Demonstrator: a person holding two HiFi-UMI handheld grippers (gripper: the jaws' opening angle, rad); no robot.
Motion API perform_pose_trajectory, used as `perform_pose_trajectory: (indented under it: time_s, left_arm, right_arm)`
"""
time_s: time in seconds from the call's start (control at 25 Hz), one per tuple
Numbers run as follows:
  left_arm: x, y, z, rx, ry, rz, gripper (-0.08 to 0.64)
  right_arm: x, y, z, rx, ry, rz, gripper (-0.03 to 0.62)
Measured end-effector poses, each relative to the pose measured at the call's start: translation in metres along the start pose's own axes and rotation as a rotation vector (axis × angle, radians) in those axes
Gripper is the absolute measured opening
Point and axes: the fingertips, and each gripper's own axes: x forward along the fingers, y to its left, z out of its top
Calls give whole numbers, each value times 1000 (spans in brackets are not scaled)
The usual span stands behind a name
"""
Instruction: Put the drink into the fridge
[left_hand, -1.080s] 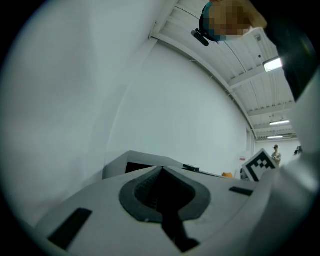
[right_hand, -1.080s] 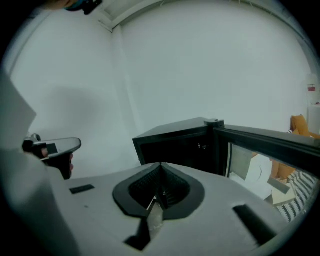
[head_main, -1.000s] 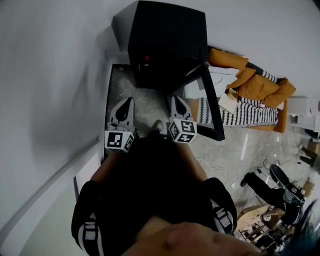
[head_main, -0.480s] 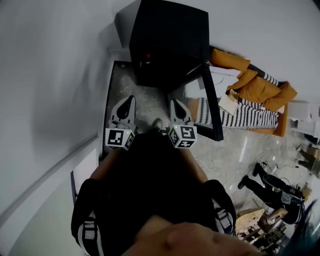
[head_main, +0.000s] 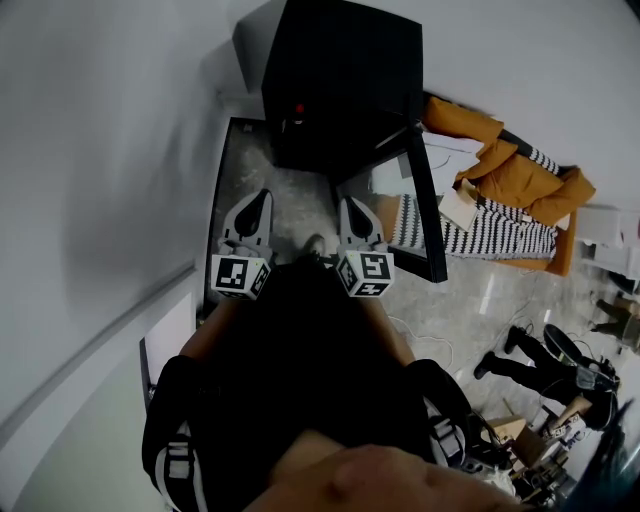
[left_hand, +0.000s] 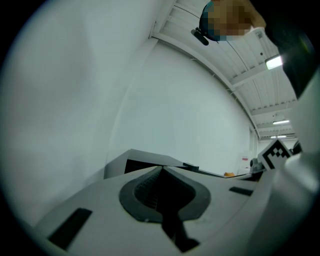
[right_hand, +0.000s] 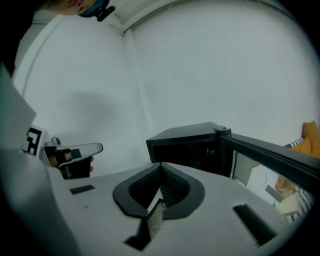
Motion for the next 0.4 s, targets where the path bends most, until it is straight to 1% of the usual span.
perform_pose_trajectory:
  time_s: [0.08,0.4]
  left_arm:
    - [0,-1,-3,9,-1,-8,5]
    - [4,0,5,-13,18,4,5]
  right_arm:
    - [0,0,0,0,-1,2,2]
    - [1,2,5,-11,-10,5,2]
